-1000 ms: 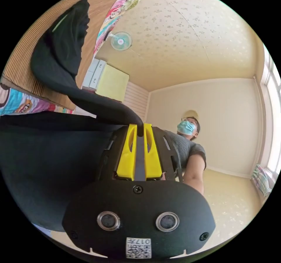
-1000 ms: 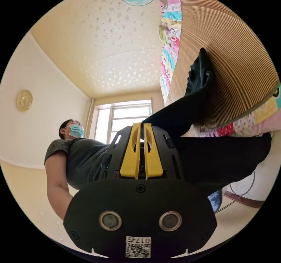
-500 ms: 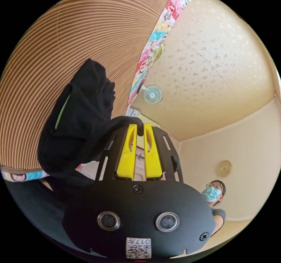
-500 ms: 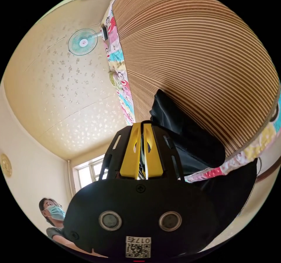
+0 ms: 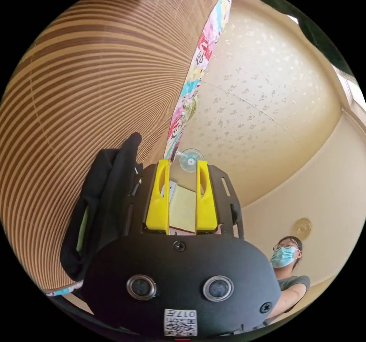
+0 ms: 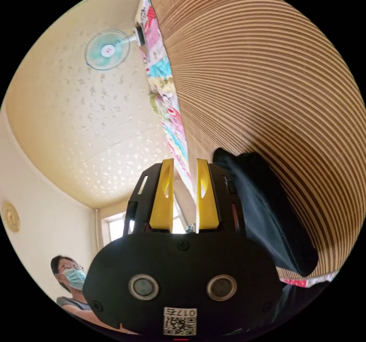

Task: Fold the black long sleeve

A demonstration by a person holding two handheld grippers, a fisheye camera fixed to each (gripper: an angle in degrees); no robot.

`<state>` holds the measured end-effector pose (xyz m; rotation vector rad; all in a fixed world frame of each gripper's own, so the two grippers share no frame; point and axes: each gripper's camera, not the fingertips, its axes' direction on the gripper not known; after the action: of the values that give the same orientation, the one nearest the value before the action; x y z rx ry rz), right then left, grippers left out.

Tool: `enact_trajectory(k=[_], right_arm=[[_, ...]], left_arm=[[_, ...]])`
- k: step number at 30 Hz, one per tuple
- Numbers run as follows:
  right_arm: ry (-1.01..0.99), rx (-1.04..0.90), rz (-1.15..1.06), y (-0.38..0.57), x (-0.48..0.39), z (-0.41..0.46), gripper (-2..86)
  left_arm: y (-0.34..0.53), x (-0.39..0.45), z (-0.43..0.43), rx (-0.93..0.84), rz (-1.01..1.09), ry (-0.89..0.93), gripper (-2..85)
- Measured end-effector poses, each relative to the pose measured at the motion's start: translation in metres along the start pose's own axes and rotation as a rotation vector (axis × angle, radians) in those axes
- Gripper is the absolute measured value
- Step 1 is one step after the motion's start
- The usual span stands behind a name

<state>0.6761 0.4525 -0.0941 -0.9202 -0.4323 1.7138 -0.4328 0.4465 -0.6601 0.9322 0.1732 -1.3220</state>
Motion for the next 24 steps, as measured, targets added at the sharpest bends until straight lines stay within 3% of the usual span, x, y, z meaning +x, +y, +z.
enact_trajectory(k=[3, 5, 7, 10, 12, 14, 17, 21, 24], right_arm=[[0.062, -0.099, -0.022, 0.005, 0.004, -0.008, 7.4], [0.137, -0.197, -0.059, 0.016, 0.004, -0.006, 5.9], [0.234, -0.302, -0.087, 0.031, 0.008, 0.001, 4.0], [0.348, -0.446, -0.093, 0.059, 0.022, 0.018, 2.9], [0.349, -0.490, -0.039, 0.076, 0.041, 0.025, 2.6], [0.311, -0.485, 0.009, 0.084, 0.053, 0.025, 2.5], [0.207, -0.395, 0.083, 0.090, 0.064, 0.015, 2.1], [0.056, -0.251, 0.097, 0.100, 0.060, -0.001, 1.2], [0.073, -0.231, 0.127, 0.120, 0.062, 0.007, 0.7]], left_arm=[[0.022, -0.028, -0.019, -0.091, -0.016, -0.243, 12.1], [0.046, -0.050, -0.023, -0.216, -0.002, -0.545, 15.1], [0.066, -0.069, -0.019, -0.298, 0.024, -0.725, 16.8], [0.096, -0.112, 0.002, -0.446, 0.050, -0.864, 18.3], [0.105, -0.132, 0.015, -0.482, 0.066, -0.872, 18.2], [0.101, -0.155, 0.011, -0.400, -0.016, -0.876, 16.8], [0.091, -0.172, -0.002, -0.329, -0.086, -0.685, 9.2], [0.091, -0.134, 0.028, -0.415, 0.088, -0.611, 6.7], [0.113, -0.085, 0.078, -0.536, 0.287, -0.649, 6.2]])
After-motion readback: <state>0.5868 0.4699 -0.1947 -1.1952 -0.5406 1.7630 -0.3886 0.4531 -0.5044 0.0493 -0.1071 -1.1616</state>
